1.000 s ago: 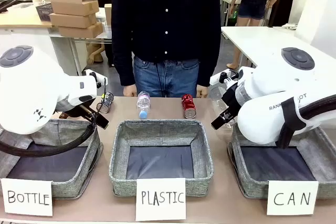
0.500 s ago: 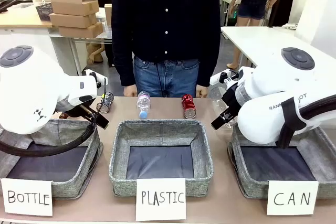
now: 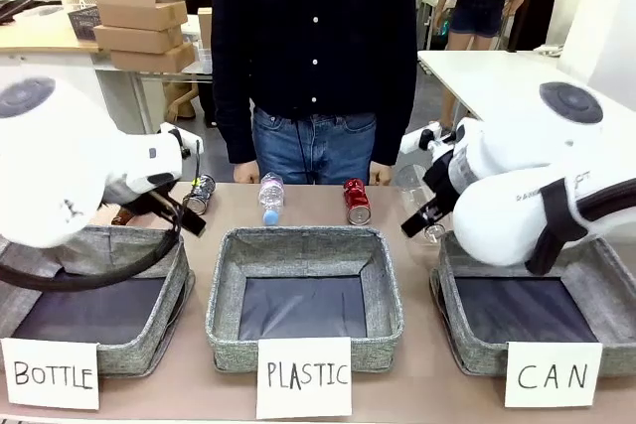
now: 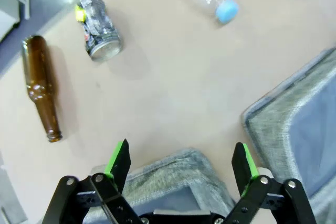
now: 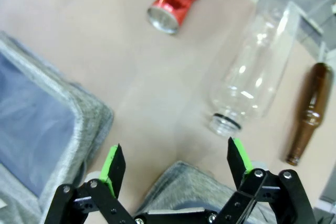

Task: Sort the can waste into the basket.
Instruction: Pick up the can waste from the table and place it in the right Fabric basket.

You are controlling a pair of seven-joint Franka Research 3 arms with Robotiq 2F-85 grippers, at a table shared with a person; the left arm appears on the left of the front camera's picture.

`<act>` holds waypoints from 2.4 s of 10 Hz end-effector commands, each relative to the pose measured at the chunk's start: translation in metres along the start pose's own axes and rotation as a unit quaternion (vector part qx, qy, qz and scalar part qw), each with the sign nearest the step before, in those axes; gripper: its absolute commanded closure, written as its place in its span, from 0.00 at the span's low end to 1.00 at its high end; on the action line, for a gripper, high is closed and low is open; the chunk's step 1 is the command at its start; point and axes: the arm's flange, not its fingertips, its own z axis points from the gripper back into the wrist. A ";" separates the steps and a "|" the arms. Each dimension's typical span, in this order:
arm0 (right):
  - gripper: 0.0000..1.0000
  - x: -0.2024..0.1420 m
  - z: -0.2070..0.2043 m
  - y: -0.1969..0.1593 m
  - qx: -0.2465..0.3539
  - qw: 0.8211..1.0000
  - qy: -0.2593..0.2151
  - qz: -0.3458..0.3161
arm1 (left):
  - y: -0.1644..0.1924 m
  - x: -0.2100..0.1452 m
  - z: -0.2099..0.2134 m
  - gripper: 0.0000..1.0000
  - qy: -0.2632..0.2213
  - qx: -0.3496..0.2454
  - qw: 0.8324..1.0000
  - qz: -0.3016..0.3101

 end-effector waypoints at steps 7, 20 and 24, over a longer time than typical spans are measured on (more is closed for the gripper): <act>0.00 0.004 0.181 0.012 0.039 0.994 -0.044 -0.088 | 0.015 0.014 0.214 0.00 -0.133 0.004 0.991 0.010; 0.00 -0.126 0.236 -0.154 0.499 0.691 -0.092 -0.515 | 0.141 -0.031 0.211 0.00 -0.132 -0.504 0.760 0.389; 0.00 -0.126 0.236 -0.154 0.499 0.691 -0.092 -0.515 | 0.141 -0.031 0.211 0.00 -0.132 -0.504 0.760 0.389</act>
